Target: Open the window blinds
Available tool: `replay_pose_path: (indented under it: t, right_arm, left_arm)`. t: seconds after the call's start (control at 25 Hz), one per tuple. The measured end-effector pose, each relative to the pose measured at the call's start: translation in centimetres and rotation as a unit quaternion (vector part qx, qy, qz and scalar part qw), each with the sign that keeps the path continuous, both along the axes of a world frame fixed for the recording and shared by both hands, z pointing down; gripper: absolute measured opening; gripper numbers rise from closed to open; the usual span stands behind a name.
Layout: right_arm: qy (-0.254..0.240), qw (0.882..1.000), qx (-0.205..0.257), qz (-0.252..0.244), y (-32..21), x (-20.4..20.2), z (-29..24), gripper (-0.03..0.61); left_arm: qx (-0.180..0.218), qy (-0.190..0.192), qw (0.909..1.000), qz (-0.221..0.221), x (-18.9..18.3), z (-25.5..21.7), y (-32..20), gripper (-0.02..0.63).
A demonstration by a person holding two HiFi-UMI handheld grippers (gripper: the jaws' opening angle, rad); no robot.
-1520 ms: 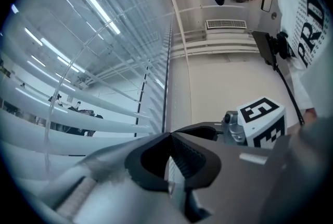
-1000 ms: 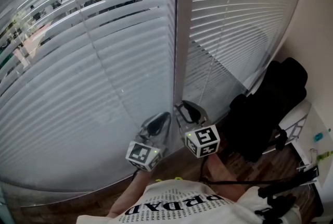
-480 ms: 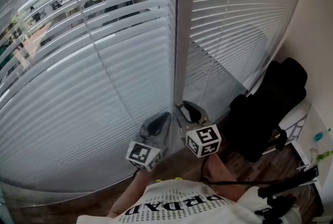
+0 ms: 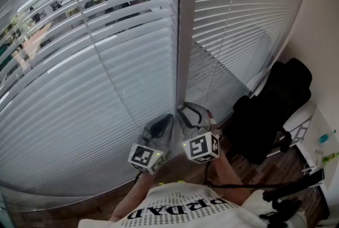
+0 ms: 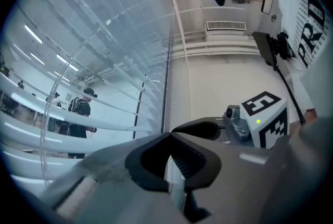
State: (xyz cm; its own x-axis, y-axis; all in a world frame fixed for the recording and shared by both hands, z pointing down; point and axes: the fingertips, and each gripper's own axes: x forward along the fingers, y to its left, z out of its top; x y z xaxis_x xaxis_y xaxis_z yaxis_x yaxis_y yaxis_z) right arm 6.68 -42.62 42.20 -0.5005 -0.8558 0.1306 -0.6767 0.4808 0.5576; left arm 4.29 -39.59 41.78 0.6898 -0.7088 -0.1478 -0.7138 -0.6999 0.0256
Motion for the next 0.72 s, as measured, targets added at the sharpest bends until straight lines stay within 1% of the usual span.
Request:
replay_pose_path:
  t: [0.08, 0.16, 0.24, 0.32, 0.4, 0.56, 0.72]
  right_arm:
    - [0.042, 0.999, 0.025, 0.001, 0.02, -0.16, 0.11, 0.138]
    - [0.069, 0.997, 0.04, 0.003, 0.07, -0.35, 0.07, 0.138]
    - [0.088, 0.995, 0.052, 0.005, 0.08, -0.46, 0.09, 0.138]
    - [0.095, 0.994, 0.059, 0.005, 0.07, -0.49, 0.14, 0.138]
    - [0.085, 0.995, 0.056, 0.003, 0.07, -0.44, 0.26, 0.137]
    - [0.047, 0.998, 0.033, 0.001, 0.0, -0.29, 0.34, 0.135]
    - [-0.014, 1.0, 0.008, 0.002, -0.17, -0.02, 0.17, 0.135]
  left_arm:
    - [-0.001, 0.002, 1.0, 0.0, 0.05, 0.01, -0.06, -0.008]
    - [-0.003, 0.01, 0.9999, -0.003, 0.09, -0.31, -0.05, -0.008]
    - [-0.003, 0.014, 0.9999, -0.004, 0.19, -0.61, 0.0, -0.008]
    - [-0.003, 0.007, 1.0, -0.002, 0.2, -0.3, -0.03, -0.008]
    - [-0.003, 0.001, 1.0, 0.0, 0.18, 0.14, -0.02, -0.008]
    - [-0.002, 0.001, 1.0, -0.001, 0.0, 0.38, 0.05, -0.008]
    - [-0.002, 0.0, 1.0, -0.001, -0.05, 0.32, 0.03, -0.008]
